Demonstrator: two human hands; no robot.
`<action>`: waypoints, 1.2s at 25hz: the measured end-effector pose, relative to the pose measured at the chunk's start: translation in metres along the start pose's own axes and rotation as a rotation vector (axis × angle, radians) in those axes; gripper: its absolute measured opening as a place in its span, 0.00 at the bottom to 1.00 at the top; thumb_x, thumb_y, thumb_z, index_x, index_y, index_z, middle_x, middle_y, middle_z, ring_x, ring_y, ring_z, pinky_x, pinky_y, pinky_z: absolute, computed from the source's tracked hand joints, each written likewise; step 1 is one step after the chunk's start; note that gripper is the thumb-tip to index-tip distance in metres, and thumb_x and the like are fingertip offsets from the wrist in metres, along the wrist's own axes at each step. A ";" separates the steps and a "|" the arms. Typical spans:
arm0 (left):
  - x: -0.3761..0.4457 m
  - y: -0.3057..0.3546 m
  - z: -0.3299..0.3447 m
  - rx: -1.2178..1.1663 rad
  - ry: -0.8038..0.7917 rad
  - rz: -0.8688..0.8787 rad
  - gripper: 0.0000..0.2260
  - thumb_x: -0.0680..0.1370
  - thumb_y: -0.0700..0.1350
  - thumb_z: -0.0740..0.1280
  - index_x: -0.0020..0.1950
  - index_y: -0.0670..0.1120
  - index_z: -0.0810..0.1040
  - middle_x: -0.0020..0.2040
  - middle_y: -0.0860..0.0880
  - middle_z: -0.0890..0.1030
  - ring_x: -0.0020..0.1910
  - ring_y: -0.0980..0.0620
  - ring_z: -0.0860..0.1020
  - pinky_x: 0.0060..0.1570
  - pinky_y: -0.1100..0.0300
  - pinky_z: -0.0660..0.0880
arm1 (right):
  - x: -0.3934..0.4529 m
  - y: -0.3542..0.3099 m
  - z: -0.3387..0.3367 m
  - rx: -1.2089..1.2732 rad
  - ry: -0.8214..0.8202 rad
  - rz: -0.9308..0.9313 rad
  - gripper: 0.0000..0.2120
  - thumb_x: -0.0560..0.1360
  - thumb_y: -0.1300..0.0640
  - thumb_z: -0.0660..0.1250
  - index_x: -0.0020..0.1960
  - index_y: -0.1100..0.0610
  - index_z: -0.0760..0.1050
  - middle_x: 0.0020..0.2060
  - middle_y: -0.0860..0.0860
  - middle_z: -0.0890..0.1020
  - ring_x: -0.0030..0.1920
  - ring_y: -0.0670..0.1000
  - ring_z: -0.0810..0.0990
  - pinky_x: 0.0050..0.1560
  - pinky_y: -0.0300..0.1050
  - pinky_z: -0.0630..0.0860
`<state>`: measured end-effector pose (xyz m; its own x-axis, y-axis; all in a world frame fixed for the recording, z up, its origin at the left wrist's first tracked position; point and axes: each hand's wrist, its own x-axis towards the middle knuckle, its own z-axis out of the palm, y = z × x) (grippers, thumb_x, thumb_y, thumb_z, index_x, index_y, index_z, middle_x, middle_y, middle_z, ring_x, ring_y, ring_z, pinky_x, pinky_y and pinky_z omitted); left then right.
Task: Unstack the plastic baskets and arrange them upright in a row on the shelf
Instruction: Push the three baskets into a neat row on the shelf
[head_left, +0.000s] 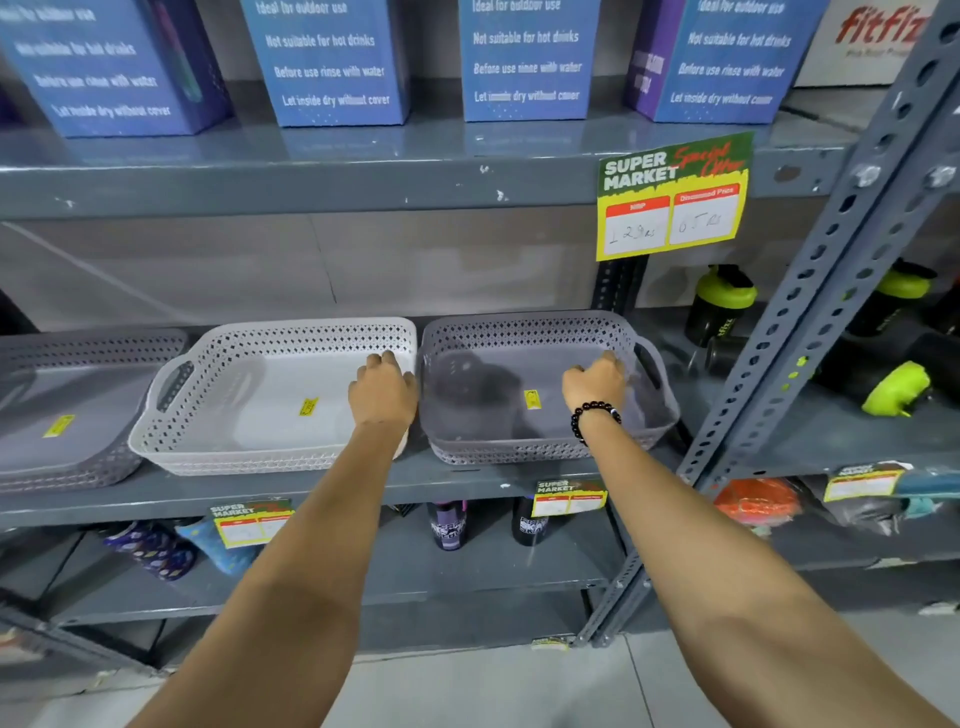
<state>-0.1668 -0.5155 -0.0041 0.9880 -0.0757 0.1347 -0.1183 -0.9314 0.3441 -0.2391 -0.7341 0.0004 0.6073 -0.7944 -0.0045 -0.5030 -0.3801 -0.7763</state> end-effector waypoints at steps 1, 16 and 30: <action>0.002 -0.010 -0.005 0.000 0.027 -0.018 0.19 0.81 0.47 0.57 0.68 0.38 0.68 0.66 0.38 0.73 0.63 0.39 0.73 0.60 0.47 0.71 | -0.004 -0.007 0.008 0.018 -0.043 -0.002 0.22 0.76 0.63 0.59 0.68 0.68 0.64 0.67 0.63 0.70 0.65 0.64 0.72 0.61 0.55 0.74; 0.083 -0.265 -0.089 -0.168 -0.002 -0.381 0.24 0.81 0.53 0.55 0.73 0.40 0.61 0.69 0.35 0.69 0.66 0.34 0.70 0.62 0.42 0.69 | -0.072 -0.109 0.154 -0.120 -0.501 -0.050 0.27 0.79 0.46 0.53 0.72 0.63 0.63 0.62 0.61 0.75 0.60 0.59 0.75 0.62 0.51 0.73; 0.104 -0.284 -0.076 -0.019 -0.110 -0.116 0.21 0.82 0.38 0.51 0.75 0.46 0.59 0.59 0.37 0.79 0.57 0.37 0.77 0.49 0.48 0.74 | -0.090 -0.116 0.177 -0.472 -0.239 -0.236 0.31 0.77 0.71 0.53 0.77 0.55 0.50 0.54 0.66 0.78 0.53 0.64 0.79 0.44 0.49 0.74</action>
<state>-0.0381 -0.2320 -0.0171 0.9999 -0.0079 -0.0092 -0.0039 -0.9293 0.3694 -0.1265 -0.5346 -0.0214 0.8309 -0.5541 -0.0505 -0.5236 -0.7478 -0.4083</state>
